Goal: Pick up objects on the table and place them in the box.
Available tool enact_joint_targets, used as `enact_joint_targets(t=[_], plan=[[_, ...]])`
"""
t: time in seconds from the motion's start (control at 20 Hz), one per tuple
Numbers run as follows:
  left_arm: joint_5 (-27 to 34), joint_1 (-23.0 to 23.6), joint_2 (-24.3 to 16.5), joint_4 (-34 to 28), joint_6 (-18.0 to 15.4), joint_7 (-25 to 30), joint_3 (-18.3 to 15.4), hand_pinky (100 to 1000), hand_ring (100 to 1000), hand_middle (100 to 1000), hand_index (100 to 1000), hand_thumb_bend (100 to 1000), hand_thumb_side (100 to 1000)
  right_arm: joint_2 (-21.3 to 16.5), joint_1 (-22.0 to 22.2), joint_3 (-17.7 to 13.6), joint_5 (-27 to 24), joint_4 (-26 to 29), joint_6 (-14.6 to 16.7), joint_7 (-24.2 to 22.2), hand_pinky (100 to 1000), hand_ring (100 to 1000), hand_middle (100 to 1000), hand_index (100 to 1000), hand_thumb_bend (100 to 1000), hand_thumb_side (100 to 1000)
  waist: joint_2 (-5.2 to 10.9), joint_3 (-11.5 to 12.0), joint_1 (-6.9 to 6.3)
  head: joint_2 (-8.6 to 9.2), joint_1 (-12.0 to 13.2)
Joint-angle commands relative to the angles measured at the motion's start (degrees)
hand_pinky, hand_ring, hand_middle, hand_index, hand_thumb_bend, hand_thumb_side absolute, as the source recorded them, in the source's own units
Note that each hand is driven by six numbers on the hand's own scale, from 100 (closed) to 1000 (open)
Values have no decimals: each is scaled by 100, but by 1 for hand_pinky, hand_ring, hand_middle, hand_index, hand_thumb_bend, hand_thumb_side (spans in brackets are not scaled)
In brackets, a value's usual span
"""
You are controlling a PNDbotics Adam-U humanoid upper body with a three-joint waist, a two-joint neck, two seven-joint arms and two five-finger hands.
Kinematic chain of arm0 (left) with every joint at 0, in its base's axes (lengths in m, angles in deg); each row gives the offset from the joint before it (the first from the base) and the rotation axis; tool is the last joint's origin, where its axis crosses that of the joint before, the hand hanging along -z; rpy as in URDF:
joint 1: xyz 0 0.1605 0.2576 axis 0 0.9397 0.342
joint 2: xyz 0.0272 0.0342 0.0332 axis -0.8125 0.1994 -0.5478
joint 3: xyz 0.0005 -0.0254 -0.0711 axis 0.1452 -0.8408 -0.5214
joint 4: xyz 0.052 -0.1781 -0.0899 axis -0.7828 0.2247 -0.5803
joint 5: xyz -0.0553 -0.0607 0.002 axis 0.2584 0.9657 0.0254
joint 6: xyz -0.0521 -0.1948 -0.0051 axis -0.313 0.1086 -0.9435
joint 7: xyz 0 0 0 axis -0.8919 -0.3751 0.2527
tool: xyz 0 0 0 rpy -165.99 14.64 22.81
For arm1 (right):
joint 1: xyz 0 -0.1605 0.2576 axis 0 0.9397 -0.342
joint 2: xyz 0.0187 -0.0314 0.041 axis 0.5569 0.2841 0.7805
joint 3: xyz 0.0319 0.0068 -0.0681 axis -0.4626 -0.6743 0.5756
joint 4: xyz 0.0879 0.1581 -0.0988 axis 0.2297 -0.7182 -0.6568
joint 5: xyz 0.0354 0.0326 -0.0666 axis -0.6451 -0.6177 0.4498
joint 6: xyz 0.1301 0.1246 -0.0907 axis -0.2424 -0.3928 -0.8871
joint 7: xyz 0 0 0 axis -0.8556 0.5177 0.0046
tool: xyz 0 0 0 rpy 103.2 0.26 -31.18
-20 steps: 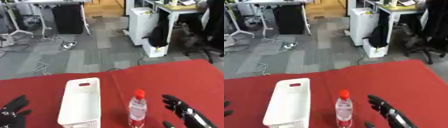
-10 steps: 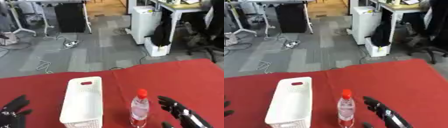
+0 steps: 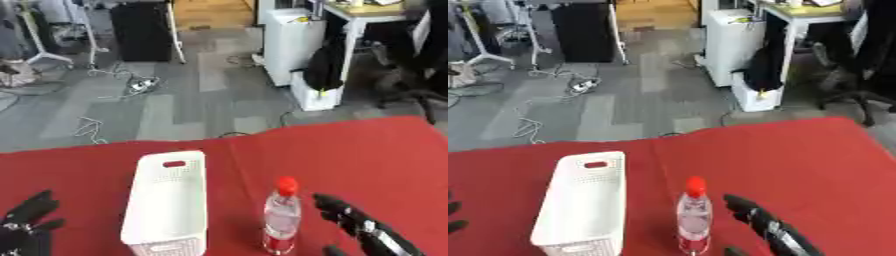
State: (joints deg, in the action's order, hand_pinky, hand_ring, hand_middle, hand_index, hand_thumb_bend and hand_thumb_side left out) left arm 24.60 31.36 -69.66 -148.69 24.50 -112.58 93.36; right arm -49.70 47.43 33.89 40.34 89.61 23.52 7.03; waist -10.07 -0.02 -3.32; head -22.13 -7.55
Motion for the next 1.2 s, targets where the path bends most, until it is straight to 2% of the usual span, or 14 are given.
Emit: enact_joint_targets(t=[0.05,0.35,0.6,1.2], plan=[[1,-17,-43,-90,-19,19,-63,707,829,816,822,343,827,-4,-121,-43,7,52,50,-48,1000,1000,1000,1000,363,444,48,14,4,-5,-9],[0,4,-40,-96,-20,34,-61,707,829,816,822,343,827,-25,-453,-204,14,-20,151,-159,1000,1000,1000,1000,353,461,32,55,-4,2,-37],[16,22,-32,-107,-24,54,-50,708,830,816,822,341,828,-222,-753,-389,14,-143,247,-97,1000,1000,1000,1000,339,480,16,103,-10,19,-64],[59,24,-14,-122,-26,114,-21,709,831,816,823,339,830,-313,-930,-422,-73,-391,382,-260,1000,1000,1000,1000,324,513,-7,154,-49,22,-96]])
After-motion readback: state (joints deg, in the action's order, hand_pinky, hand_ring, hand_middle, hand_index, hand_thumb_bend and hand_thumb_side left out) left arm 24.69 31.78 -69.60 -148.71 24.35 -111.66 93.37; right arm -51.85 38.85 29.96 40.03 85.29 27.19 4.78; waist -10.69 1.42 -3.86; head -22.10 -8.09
